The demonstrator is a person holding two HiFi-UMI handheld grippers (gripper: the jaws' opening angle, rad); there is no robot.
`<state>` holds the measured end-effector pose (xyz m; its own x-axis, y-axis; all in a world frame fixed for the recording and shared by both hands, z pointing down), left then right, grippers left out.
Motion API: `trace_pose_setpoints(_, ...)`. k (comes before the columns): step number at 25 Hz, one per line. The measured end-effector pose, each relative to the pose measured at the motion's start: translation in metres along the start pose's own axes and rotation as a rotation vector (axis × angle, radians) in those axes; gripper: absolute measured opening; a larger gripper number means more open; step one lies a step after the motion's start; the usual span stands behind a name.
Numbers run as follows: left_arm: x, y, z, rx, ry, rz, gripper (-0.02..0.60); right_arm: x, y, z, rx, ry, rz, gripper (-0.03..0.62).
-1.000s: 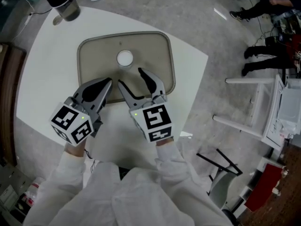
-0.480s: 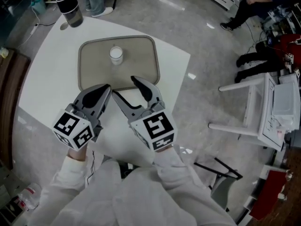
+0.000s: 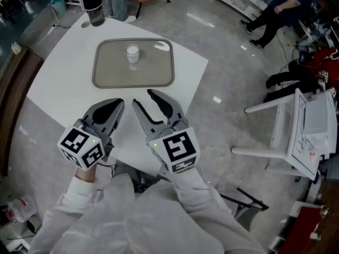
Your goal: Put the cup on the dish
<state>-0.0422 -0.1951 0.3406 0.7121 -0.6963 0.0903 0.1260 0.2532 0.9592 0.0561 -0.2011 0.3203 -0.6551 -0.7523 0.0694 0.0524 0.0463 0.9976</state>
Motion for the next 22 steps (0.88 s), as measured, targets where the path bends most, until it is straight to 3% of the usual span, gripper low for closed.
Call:
trace_pose_setpoints(3,-0.016,-0.006,-0.015,0.023,-0.021,-0.019,0.009,-0.020,-0.014,0.014,-0.019,-0.037,-0.050,0.062)
trace_pose_setpoints(4,-0.020,-0.008,-0.020,0.030,-0.026,-0.027,0.009,-0.026,-0.018,0.019,-0.029,-0.052,-0.057,0.054)
trace_pose_setpoints(10,-0.046,-0.013,-0.058,0.064,-0.035,-0.065,0.009,-0.062,-0.030,0.046,-0.062,-0.119,-0.089,0.025)
trace_pose_setpoints(22,-0.072,-0.008,-0.094,0.059,-0.017,-0.062,0.009,-0.093,-0.033,0.075,-0.097,-0.141,-0.064,0.013)
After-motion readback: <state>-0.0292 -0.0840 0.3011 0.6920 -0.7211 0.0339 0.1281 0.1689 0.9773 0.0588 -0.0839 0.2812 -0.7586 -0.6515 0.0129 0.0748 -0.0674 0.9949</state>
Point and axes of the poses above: the fingertips, and each gripper's own axes: x forward along the fingers, z to its left, y out of its underside, the point moved 4 cm from there along -x, backward along the fingers, and after that the axes turned 6 degrees about -z, right-handed, at the moved point
